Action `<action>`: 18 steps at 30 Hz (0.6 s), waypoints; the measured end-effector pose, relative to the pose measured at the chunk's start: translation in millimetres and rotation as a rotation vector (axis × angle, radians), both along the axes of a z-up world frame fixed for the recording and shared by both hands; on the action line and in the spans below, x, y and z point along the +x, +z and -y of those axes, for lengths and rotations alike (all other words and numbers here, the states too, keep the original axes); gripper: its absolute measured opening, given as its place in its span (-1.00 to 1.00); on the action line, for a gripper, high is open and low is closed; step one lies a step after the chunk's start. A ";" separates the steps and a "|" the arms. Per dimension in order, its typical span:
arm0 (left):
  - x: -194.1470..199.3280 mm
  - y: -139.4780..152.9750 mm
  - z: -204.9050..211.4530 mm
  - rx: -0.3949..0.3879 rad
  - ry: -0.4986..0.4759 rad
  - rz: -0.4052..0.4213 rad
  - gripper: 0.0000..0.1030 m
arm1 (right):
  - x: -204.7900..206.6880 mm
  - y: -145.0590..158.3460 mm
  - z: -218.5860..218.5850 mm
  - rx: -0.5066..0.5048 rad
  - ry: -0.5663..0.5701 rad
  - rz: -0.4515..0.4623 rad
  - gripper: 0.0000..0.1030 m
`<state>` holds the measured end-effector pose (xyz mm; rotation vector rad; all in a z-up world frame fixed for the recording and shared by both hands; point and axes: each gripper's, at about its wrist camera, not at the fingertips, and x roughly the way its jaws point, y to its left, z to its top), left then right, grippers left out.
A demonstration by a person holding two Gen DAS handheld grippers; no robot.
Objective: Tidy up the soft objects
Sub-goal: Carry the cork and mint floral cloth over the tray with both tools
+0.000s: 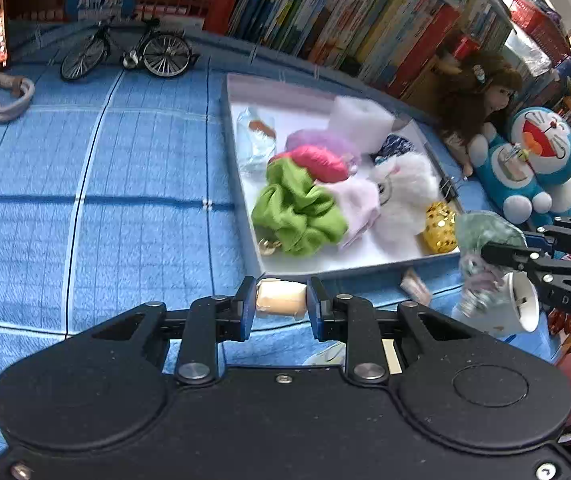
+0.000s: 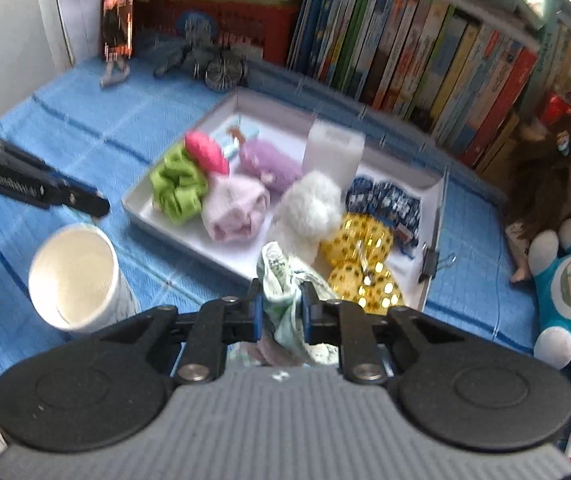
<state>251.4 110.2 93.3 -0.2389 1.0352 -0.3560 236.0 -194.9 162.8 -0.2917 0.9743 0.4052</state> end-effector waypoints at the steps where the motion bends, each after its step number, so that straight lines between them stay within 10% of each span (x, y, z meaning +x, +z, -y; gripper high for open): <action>1: 0.1 3.2 1.4 0.001 0.000 0.006 -0.51 | -0.9 3.6 1.5 0.012 -0.004 0.016 -0.59; 18: -1.0 44.7 44.8 -0.025 -0.049 0.094 -0.52 | -10.6 37.4 12.4 0.130 -0.074 0.167 -0.63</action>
